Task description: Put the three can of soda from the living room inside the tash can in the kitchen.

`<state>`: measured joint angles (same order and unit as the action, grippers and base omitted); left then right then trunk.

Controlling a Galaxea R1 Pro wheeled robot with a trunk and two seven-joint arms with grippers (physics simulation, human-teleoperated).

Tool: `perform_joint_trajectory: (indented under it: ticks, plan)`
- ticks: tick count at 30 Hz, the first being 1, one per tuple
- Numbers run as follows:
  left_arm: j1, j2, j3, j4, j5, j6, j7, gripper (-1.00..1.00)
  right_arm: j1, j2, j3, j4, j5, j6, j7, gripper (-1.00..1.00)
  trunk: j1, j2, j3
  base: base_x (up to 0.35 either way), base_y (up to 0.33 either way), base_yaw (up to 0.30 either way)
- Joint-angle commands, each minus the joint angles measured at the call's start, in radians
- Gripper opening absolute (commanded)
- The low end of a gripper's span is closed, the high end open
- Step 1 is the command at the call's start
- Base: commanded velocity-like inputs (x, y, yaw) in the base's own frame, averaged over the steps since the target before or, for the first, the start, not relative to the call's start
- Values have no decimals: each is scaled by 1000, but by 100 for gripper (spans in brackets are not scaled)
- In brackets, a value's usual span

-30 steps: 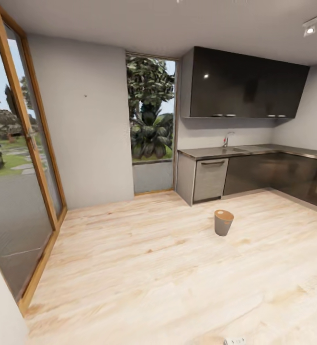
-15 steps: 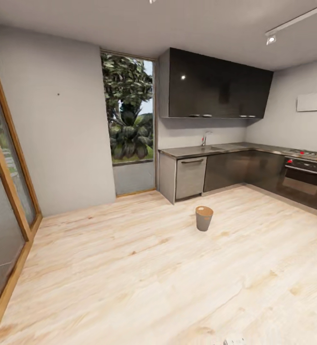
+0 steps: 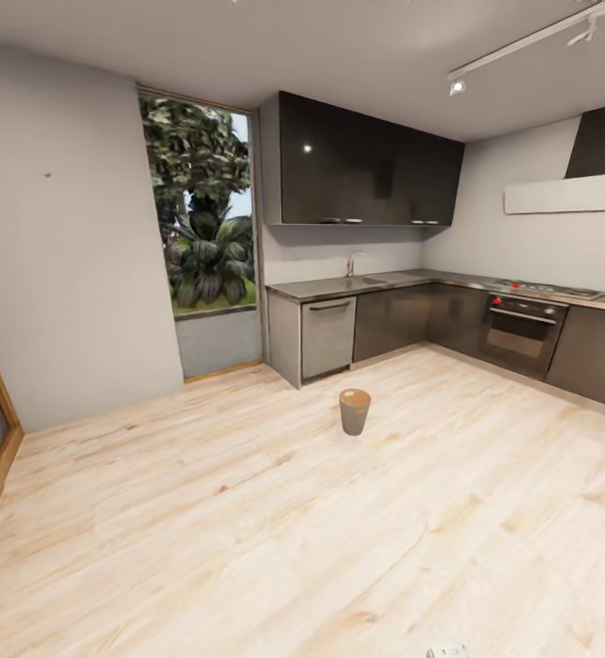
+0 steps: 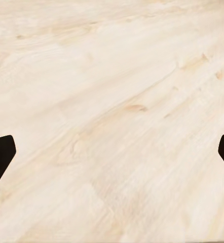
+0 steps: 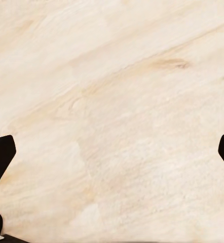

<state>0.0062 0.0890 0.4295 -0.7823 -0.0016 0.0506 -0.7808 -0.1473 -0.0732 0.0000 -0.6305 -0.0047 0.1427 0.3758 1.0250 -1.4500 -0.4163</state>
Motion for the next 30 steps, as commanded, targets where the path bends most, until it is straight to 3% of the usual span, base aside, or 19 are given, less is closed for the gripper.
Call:
perform_joint_trajectory:
  ticks: [1,17,30]
  plan:
    - [0,0,0,0,0,0,0,100,0,0,0,0,0,0,0,100,0,0,0,0,0,-272]
    - [0,0,0,0,0,1,0,100,0,1,0,0,0,-1,-1,100,0,0,0,4,0,-262]
    - [0,0,-2,0,0,2,0,100,0,1,0,0,0,-2,-2,100,0,0,0,286,0,-32]
